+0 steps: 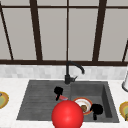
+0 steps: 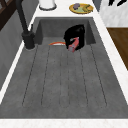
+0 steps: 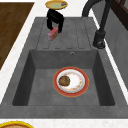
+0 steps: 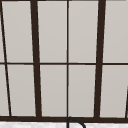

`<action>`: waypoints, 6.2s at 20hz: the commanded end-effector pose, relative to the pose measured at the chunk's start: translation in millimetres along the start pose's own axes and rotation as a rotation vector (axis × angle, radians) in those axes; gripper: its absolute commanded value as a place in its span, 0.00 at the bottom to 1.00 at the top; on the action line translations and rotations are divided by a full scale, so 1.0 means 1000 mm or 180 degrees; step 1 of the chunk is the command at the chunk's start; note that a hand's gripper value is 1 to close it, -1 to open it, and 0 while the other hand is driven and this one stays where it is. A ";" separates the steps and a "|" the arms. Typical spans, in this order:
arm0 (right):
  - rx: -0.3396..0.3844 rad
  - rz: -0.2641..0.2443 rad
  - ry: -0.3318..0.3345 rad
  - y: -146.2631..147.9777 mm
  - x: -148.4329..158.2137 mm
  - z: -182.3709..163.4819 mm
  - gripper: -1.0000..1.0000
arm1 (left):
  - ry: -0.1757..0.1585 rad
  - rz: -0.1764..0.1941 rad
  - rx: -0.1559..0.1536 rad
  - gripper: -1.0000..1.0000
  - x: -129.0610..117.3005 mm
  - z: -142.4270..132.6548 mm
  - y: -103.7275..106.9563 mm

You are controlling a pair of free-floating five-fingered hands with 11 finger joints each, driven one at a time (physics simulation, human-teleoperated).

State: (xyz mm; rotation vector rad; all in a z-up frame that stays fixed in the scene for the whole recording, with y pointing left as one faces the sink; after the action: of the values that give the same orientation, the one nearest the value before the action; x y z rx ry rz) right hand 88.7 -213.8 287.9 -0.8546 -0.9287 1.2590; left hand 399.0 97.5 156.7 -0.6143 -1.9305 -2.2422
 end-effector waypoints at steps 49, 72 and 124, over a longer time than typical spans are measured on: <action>0.0000 0.0000 0.0000 0.000 0.000 0.000 0.50 | 0.0144 0.0150 0.0101 1.00 0.155 0.239 -0.104; 0.0000 0.0000 0.0000 0.000 0.000 0.000 0.50 | -0.0173 -0.0086 0.0678 1.00 0.169 0.385 -0.178; 0.0000 0.0000 0.0000 0.000 0.000 0.000 0.50 | -0.0398 0.0244 0.1075 1.00 0.235 0.472 -0.188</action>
State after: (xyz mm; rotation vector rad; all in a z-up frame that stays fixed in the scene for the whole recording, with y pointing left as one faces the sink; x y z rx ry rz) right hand 88.7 -213.8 287.9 -0.8546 -0.9287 1.2590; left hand 228.3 628.8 116.9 -0.7901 -2.2019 -1.8086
